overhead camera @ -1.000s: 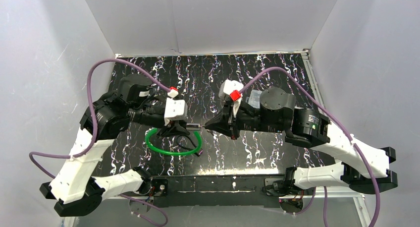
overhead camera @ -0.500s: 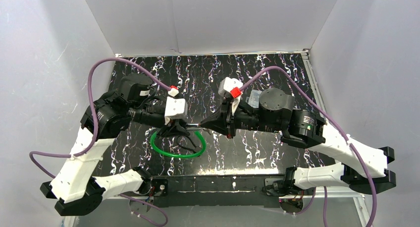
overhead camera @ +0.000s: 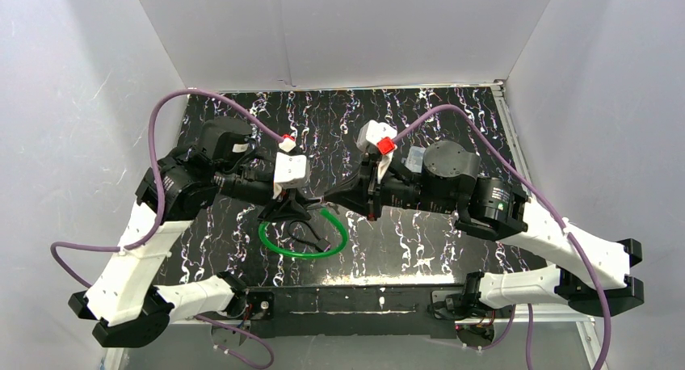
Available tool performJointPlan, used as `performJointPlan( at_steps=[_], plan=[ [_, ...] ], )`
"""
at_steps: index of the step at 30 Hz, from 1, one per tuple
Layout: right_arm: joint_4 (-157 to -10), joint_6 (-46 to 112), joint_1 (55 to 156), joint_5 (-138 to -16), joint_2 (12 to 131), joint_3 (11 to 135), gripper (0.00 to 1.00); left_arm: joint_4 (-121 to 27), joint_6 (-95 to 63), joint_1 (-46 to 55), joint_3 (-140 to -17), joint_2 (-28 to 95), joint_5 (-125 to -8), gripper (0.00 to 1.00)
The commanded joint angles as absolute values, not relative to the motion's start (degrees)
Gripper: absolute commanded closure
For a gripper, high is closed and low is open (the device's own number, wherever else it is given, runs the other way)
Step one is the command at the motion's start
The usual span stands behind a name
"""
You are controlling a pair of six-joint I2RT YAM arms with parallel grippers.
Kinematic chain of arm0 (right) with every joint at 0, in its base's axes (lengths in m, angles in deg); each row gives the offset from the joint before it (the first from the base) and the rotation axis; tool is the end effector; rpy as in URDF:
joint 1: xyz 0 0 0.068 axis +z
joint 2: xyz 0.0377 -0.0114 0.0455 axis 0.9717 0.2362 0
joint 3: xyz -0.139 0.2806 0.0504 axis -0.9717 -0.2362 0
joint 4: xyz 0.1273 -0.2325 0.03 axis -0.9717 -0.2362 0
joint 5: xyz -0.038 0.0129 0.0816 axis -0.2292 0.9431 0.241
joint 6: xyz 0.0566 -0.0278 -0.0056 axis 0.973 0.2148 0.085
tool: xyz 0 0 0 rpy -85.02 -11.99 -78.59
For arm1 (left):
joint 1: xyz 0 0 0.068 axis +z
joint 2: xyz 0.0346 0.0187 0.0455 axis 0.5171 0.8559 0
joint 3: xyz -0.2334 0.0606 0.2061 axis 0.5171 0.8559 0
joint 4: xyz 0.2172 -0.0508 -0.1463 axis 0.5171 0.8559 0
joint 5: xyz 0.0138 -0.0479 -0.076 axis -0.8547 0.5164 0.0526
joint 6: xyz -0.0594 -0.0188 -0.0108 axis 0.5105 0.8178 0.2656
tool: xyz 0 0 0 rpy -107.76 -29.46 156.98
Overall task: Unlock with the key
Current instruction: Unlock the lock.
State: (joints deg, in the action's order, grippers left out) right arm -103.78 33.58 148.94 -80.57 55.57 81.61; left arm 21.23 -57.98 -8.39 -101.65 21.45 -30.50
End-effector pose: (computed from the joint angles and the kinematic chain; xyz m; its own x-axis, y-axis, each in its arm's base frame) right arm 0.0646 0.2188 0.5297 -0.1367 0.0017 -0.9906 -0.9648 0.2265 0.1335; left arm 0.0948 -0.1219 0.5131 0.0845 0.4021 -0.9117 0.9963 -0.0191 0.0840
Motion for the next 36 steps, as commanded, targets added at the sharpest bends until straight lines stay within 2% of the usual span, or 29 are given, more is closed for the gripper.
performJointPlan(
  at_steps=[1, 5, 8, 11, 15, 17, 18, 21, 23, 26, 31, 36],
  plan=[
    [-103.4, 34.9, 149.9, -79.1, 56.8, 78.8, 0.88, 10.5, -57.6, -8.8, -105.0, 20.8, -27.7, 1.00],
    [-104.4, 34.7, 149.9, -82.8, 53.1, 77.9, 0.61, 12.0, -59.0, -8.7, -104.3, 19.8, -29.5, 1.00],
    [-104.7, 34.2, 149.9, -84.5, 50.4, 78.4, 0.52, 12.5, -59.3, -8.8, -103.3, 18.8, -30.7, 1.00],
    [-105.2, 33.9, 149.9, -84.7, 48.4, 79.0, 0.51, 13.1, -59.3, -8.8, -103.1, 18.5, -31.5, 1.00],
    [-105.7, 33.6, 149.9, -87.4, 45.9, 78.6, 0.51, 13.8, -59.3, -8.7, -103.3, 18.4, -32.1, 1.00],
    [-105.4, 33.5, 149.9, -89.0, 44.9, 78.2, 0.54, 14.2, -59.5, -8.8, -103.3, 18.4, -32.3, 1.00],
    [-104.9, 33.4, 149.9, -89.5, 44.6, 78.0, 0.59, 14.2, -59.4, -8.7, -103.4, 18.5, -32.4, 1.00],
    [-102.8, 33.5, 149.9, -89.7, 44.3, 77.9, 0.84, 14.2, -59.4, -8.8, -103.4, 18.7, -32.3, 1.00],
    [-102.2, 33.5, 149.9, -89.5, 44.9, 78.4, 0.91, 14.2, -59.2, -8.8, -103.7, 18.8, -32.2, 1.00],
    [-102.1, 33.5, 150.0, -88.2, 46.4, 79.1, 0.91, 14.2, -59.2, -8.8, -104.1, 19.1, -32.1, 1.00],
    [-100.5, 33.5, 149.9, -86.9, 48.4, 79.7, 0.83, 14.4, -59.4, -8.7, -104.0, 19.0, -32.0, 1.00],
    [-99.6, 33.1, 149.9, -86.3, 49.7, 80.6, 0.80, 14.5, -59.7, -8.7, -104.0, 19.0, -31.9, 1.00]
  ],
)
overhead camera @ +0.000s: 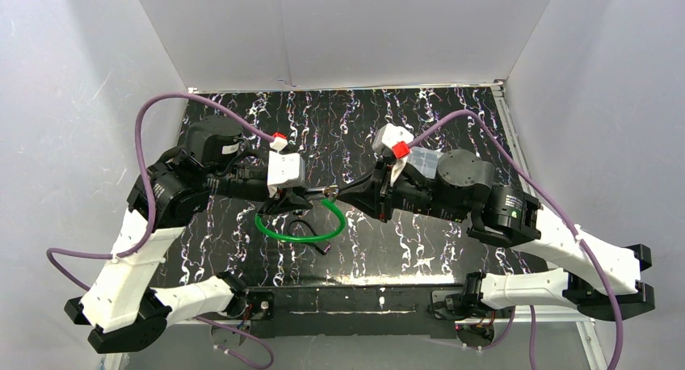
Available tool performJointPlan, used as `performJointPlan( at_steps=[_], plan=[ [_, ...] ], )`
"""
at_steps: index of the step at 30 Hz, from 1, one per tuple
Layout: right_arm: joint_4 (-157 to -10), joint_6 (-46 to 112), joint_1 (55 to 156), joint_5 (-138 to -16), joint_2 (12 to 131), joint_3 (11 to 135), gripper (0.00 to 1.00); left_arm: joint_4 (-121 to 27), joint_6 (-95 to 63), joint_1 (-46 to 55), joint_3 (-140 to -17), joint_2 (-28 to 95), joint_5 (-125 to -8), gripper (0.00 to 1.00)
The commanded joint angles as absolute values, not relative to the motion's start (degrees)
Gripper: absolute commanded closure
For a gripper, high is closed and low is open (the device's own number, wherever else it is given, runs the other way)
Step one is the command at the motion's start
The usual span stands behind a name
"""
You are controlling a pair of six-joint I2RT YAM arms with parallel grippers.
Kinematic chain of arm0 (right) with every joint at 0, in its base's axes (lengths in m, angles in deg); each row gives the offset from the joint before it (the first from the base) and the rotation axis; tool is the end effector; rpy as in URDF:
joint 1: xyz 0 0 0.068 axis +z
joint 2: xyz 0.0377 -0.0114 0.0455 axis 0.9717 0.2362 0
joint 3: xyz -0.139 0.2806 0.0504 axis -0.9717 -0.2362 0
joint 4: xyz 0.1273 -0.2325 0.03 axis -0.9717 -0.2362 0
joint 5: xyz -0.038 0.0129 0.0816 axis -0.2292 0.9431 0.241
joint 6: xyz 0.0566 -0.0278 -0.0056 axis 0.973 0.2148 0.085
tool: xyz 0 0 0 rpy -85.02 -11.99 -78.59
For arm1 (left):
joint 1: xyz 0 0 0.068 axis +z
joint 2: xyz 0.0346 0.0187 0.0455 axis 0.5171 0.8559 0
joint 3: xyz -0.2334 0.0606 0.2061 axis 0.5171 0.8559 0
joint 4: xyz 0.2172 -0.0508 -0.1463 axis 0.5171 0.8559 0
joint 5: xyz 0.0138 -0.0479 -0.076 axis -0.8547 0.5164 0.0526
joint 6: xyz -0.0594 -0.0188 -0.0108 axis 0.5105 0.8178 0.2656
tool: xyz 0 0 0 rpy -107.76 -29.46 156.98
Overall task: Unlock with the key
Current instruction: Unlock the lock.
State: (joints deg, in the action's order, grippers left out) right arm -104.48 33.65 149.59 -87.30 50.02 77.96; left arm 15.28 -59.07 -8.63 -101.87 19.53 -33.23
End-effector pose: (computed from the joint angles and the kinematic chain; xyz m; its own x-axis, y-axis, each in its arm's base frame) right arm 0.0586 0.1881 0.5254 -0.1277 0.0353 -0.9912 -0.9365 0.3249 0.1322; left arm 0.0899 -0.1165 0.5275 0.2031 0.3417 -0.9176 0.9744 0.0216 0.2237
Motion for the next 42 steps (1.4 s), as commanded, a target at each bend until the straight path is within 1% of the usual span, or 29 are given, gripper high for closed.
performJointPlan(
  at_steps=[1, 14, 16, 17, 19, 21, 23, 24, 33, 34, 42],
  plan=[
    [-99.5, 33.1, 149.9, -86.1, 49.8, 80.8, 0.80, 14.5, -59.7, -8.8, -103.9, 19.0, -31.8, 1.00],
    [-100.4, 31.3, 149.9, -86.8, 49.5, 81.7, 0.81, 15.0, -60.7, -8.7, -103.1, 18.3, -31.6, 1.00],
    [-102.1, 29.8, 149.9, -86.5, 49.2, 82.7, 0.69, 15.2, -60.8, -8.8, -103.1, 18.1, -31.6, 1.00],
    [-102.7, 29.1, 149.9, -86.5, 48.4, 83.2, 0.61, 15.3, -61.0, -8.8, -103.1, 18.1, -31.6, 1.00],
    [-104.9, 28.4, 149.9, -86.0, 49.2, 85.4, 0.57, 15.6, -61.1, -8.8, -103.4, 18.3, -31.4, 1.00],
    [-104.6, 28.2, 149.9, -86.9, 49.9, 85.6, 0.61, 15.5, -61.0, -8.8, -103.6, 18.5, -31.3, 1.00],
    [-104.2, 28.4, 149.9, -86.3, 50.9, 85.5, 0.69, 15.4, -60.9, -8.8, -103.8, 18.5, -31.3, 1.00],
    [-104.1, 28.6, 149.9, -86.2, 51.3, 85.5, 0.71, 15.5, -61.0, -8.8, -103.8, 18.4, -31.4, 1.00],
    [-104.8, 29.0, 149.5, -84.4, 52.8, 86.4, 0.71, 15.3, -61.1, -8.8, -104.0, 18.4, -31.1, 1.00],
    [-104.8, 29.1, 149.4, -84.2, 52.8, 86.3, 0.72, 15.3, -61.1, -8.8, -104.0, 18.4, -31.1, 1.00],
    [-104.5, 29.6, 149.1, -82.2, 53.2, 85.9, 0.93, 15.4, -61.1, -8.8, -103.9, 18.3, -31.2, 1.00]
  ],
)
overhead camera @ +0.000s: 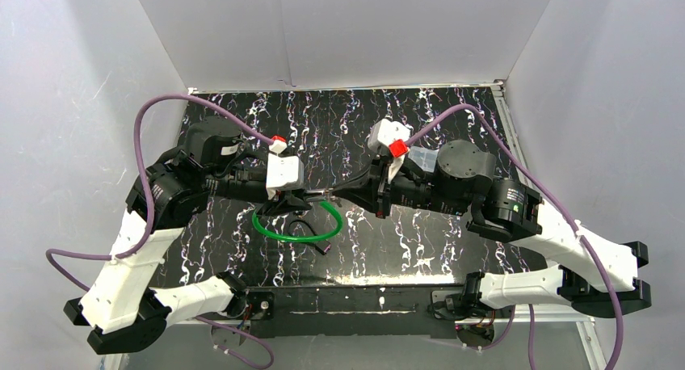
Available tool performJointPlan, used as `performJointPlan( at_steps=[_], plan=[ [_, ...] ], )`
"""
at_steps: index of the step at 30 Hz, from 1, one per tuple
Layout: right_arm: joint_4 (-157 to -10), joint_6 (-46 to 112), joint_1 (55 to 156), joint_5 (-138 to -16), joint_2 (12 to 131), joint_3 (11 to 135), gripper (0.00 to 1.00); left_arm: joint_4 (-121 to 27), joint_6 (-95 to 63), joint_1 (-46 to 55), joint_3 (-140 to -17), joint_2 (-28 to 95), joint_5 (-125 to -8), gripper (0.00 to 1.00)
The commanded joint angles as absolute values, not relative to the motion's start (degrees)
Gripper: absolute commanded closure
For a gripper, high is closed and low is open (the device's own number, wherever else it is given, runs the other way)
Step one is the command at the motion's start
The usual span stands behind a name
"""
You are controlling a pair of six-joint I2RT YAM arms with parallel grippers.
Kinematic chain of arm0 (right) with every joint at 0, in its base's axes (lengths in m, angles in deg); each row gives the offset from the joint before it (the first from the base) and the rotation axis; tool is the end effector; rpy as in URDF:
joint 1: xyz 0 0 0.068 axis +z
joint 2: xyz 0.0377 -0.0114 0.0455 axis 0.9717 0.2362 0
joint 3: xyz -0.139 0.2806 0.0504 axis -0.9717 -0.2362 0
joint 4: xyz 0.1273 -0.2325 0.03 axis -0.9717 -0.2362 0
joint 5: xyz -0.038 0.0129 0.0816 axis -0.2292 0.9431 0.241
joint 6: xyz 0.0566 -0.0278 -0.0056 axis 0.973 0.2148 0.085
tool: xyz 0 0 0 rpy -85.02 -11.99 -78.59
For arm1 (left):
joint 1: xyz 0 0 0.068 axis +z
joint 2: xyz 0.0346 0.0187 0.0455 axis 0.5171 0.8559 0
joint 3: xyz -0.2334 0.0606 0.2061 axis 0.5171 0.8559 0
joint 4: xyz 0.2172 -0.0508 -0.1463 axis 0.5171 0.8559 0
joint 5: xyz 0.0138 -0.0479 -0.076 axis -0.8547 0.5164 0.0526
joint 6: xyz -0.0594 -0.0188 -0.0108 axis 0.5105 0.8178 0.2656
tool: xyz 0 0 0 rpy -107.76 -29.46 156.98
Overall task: Unlock with the key
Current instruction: Unlock the lock.
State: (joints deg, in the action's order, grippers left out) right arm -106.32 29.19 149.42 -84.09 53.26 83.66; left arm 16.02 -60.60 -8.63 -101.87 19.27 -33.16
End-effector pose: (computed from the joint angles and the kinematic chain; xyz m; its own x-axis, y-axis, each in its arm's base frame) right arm 0.0592 0.1972 0.5442 -0.0522 0.0175 -0.9985 -0.9597 0.2755 0.0550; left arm 0.0879 -0.1149 0.5268 0.2232 0.3464 -0.9111 0.9703 0.0102 0.2416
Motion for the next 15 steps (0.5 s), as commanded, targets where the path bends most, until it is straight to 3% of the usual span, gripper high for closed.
performJointPlan(
  at_steps=[1, 15],
  plan=[
    [-104.5, 29.6, 149.1, -81.8, 53.3, 85.9, 0.97, 15.3, -61.1, -8.7, -103.9, 18.3, -31.2, 1.00],
    [-100.8, 33.8, 149.1, -75.1, 55.1, 79.4, 0.99, 15.2, -60.9, -8.8, -104.4, 18.4, -31.1, 1.00]
  ],
)
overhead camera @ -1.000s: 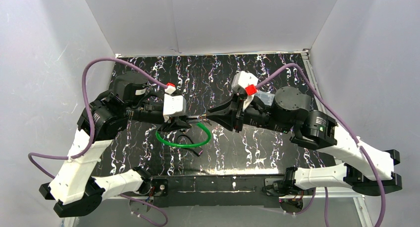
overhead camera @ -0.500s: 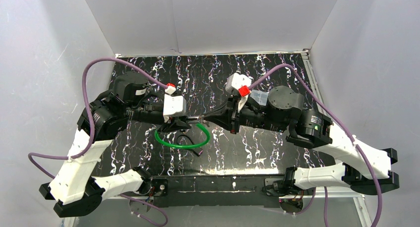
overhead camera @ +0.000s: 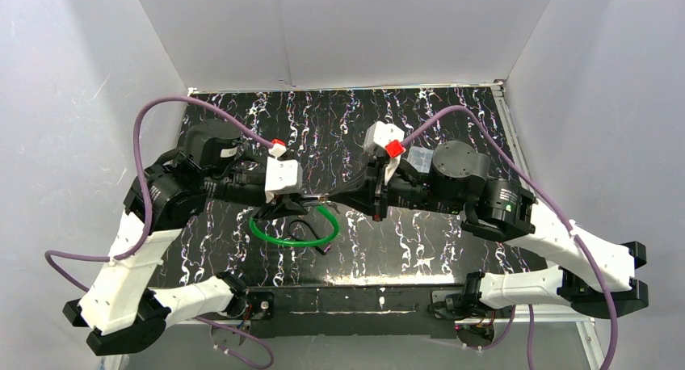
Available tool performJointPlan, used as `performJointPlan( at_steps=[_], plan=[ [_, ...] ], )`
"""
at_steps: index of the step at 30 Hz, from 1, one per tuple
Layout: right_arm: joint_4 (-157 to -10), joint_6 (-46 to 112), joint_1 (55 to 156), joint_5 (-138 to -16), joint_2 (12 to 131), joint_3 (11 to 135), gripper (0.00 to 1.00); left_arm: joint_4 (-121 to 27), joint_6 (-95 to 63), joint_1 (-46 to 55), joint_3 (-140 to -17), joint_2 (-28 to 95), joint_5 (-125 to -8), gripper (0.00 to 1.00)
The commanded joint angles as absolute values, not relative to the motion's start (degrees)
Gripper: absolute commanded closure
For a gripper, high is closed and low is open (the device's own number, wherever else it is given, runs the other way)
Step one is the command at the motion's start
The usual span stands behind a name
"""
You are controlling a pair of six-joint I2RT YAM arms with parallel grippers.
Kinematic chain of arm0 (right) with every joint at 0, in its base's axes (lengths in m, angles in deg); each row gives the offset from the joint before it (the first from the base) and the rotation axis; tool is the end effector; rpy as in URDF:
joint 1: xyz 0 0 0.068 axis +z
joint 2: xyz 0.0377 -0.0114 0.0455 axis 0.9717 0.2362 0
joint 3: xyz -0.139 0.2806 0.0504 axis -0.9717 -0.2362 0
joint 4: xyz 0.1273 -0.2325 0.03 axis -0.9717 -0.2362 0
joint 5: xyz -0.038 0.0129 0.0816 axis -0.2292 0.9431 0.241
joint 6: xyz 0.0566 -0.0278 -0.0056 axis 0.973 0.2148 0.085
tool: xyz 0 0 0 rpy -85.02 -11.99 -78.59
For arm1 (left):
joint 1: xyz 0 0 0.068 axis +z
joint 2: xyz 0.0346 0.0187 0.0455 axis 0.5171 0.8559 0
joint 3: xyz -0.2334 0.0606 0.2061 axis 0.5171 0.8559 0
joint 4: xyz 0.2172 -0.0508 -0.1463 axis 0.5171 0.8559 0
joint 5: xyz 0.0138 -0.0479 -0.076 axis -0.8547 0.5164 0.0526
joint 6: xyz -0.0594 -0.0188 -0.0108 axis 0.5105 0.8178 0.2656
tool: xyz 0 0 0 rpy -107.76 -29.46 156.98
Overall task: Unlock with the key
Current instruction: Unlock the lock.
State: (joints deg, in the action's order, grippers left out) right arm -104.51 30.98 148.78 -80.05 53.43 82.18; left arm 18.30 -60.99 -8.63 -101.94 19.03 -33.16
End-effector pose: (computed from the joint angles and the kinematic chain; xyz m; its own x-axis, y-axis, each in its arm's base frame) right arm 0.0596 0.2023 0.5389 -0.0826 0.0238 -0.9963 -0.9723 0.2174 0.0858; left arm 0.0849 -0.1124 0.5237 0.2058 0.3665 -0.9074 0.9750 0.0026 0.2222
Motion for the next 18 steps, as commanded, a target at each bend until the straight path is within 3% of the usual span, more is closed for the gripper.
performJointPlan(
  at_steps=[1, 12, 18],
  plan=[
    [-100.2, 34.2, 149.1, -74.8, 55.5, 78.7, 0.99, 15.2, -60.8, -8.8, -104.6, 18.5, -31.0, 1.00],
    [-92.5, 37.4, 149.1, -77.2, 56.8, 72.1, 0.99, 12.3, -57.7, -8.7, -106.5, 19.5, -30.6, 1.00],
    [-90.9, 42.3, 149.1, -76.8, 56.5, 69.9, 0.99, 6.8, -59.1, -8.8, -104.6, 17.9, -37.0, 1.00]
  ],
)
